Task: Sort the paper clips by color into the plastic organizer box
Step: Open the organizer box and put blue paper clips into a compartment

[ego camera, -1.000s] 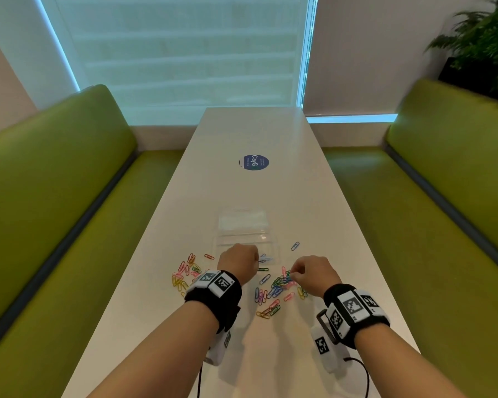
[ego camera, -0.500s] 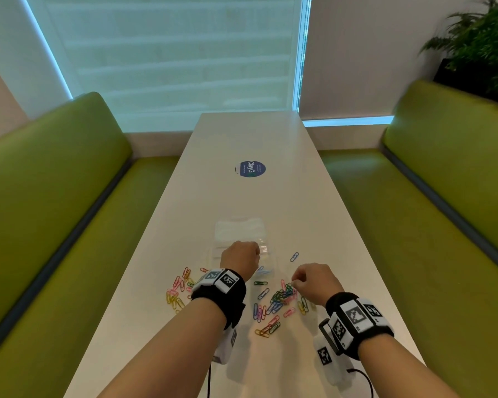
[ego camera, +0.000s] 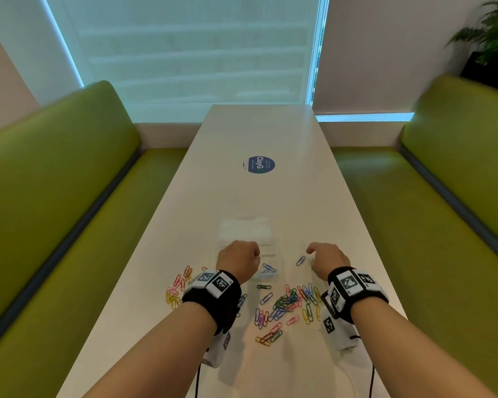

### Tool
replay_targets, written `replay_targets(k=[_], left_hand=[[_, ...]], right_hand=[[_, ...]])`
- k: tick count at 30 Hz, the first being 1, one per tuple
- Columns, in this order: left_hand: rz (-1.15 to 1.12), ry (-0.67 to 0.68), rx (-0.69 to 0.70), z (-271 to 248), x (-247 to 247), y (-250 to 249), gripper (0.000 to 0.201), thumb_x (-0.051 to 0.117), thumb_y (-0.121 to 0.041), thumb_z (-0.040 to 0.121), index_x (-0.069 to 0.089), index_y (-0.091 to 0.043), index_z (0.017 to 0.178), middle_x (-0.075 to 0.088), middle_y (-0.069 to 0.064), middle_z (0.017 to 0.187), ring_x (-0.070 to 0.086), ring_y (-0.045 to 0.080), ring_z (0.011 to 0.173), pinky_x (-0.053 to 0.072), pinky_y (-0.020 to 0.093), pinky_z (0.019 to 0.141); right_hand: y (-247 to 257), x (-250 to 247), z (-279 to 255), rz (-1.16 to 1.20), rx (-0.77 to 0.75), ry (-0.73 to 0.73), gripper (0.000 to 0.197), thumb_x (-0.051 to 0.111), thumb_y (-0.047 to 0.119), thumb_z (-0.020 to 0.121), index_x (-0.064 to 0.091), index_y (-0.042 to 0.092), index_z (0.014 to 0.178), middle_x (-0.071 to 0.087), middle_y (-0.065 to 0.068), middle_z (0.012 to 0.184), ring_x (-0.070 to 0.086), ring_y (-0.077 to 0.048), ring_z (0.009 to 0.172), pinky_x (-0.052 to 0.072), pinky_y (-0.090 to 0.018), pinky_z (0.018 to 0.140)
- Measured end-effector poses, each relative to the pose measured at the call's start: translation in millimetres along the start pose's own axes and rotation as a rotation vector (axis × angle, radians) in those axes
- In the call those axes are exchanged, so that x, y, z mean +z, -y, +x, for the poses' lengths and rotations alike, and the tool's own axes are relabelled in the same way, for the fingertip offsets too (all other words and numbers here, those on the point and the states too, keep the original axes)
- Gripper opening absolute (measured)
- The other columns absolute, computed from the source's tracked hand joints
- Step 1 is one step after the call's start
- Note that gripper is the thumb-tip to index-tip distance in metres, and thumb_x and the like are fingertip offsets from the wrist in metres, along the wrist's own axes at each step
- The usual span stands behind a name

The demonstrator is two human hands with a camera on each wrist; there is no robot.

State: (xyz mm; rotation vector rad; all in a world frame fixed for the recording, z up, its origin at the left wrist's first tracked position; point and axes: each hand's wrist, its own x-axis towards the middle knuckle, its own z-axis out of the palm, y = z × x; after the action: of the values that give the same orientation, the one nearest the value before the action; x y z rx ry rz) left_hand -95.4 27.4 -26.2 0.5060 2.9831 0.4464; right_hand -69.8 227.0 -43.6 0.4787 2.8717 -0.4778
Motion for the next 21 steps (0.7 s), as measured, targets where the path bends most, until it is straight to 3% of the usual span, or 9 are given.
replay_targets(k=[6, 9, 14, 16, 18, 19, 21], left_hand=[[-0.003, 0.02, 0.0, 2, 4, 3, 0.025, 0.046, -0.024, 0.095, 0.066, -0.018, 0.109, 0.069, 0.001, 0.108, 0.063, 0.021, 0.1, 0.049, 0.03, 0.082], [0.002, 0.027, -0.002, 2, 4, 3, 0.025, 0.046, -0.024, 0.095, 0.066, -0.018, 0.109, 0.069, 0.002, 0.108, 0.063, 0.022, 0.101, 0.049, 0.031, 0.083], [0.003, 0.043, 0.002, 2, 5, 4, 0.025, 0.046, -0.024, 0.096, 0.066, -0.018, 0.109, 0.069, 0.001, 0.108, 0.063, 0.021, 0.1, 0.049, 0.031, 0.082], [-0.001, 0.045, -0.001, 1, 4, 5, 0.025, 0.046, -0.024, 0.096, 0.066, -0.018, 0.109, 0.069, 0.001, 0.108, 0.063, 0.02, 0.1, 0.049, 0.03, 0.081], [-0.002, 0.048, -0.006, 0, 3, 7, 0.025, 0.046, -0.025, 0.095, 0.066, -0.018, 0.109, 0.069, 0.001, 0.108, 0.062, 0.02, 0.1, 0.049, 0.03, 0.081], [-0.004, 0.048, -0.011, -1, 2, 8, 0.024, 0.047, -0.025, 0.095, 0.065, -0.018, 0.109, 0.068, 0.001, 0.109, 0.062, 0.02, 0.101, 0.049, 0.03, 0.081], [-0.012, 0.052, -0.021, -2, 1, 10, 0.025, 0.048, -0.028, 0.095, 0.064, -0.019, 0.111, 0.068, 0.001, 0.111, 0.062, 0.02, 0.103, 0.049, 0.031, 0.083]], right_hand=[[6, 8, 17, -0.097, -0.058, 0.053, 0.033, 0.045, 0.011, 0.094, 0.058, 0.027, 0.12, 0.052, -0.007, 0.127, 0.055, -0.026, 0.114, 0.045, -0.032, 0.09], [9, 7, 19, -0.105, -0.052, 0.053, 0.023, 0.05, 0.014, 0.093, 0.064, 0.02, 0.11, 0.058, -0.006, 0.121, 0.057, -0.025, 0.109, 0.045, -0.03, 0.083], [9, 6, 22, -0.1, 0.008, 0.163, 0.026, 0.052, 0.021, 0.092, 0.065, 0.009, 0.111, 0.063, -0.009, 0.116, 0.059, -0.026, 0.107, 0.049, -0.032, 0.086], [8, 7, 23, -0.071, 0.021, 0.198, 0.021, 0.054, 0.023, 0.089, 0.067, 0.006, 0.092, 0.067, -0.009, 0.101, 0.061, -0.025, 0.098, 0.05, -0.03, 0.077], [6, 9, 23, -0.024, 0.033, 0.225, 0.025, 0.055, 0.022, 0.087, 0.055, 0.01, 0.065, 0.061, -0.006, 0.078, 0.06, -0.024, 0.087, 0.045, -0.026, 0.066], [6, 8, 22, 0.004, 0.041, 0.227, 0.027, 0.056, 0.022, 0.086, 0.052, 0.012, 0.061, 0.06, -0.005, 0.075, 0.059, -0.024, 0.086, 0.045, -0.026, 0.065], [9, 4, 16, 0.059, 0.039, 0.193, 0.022, 0.058, 0.023, 0.085, 0.062, 0.008, 0.07, 0.067, -0.009, 0.087, 0.063, -0.023, 0.088, 0.049, -0.028, 0.07]])
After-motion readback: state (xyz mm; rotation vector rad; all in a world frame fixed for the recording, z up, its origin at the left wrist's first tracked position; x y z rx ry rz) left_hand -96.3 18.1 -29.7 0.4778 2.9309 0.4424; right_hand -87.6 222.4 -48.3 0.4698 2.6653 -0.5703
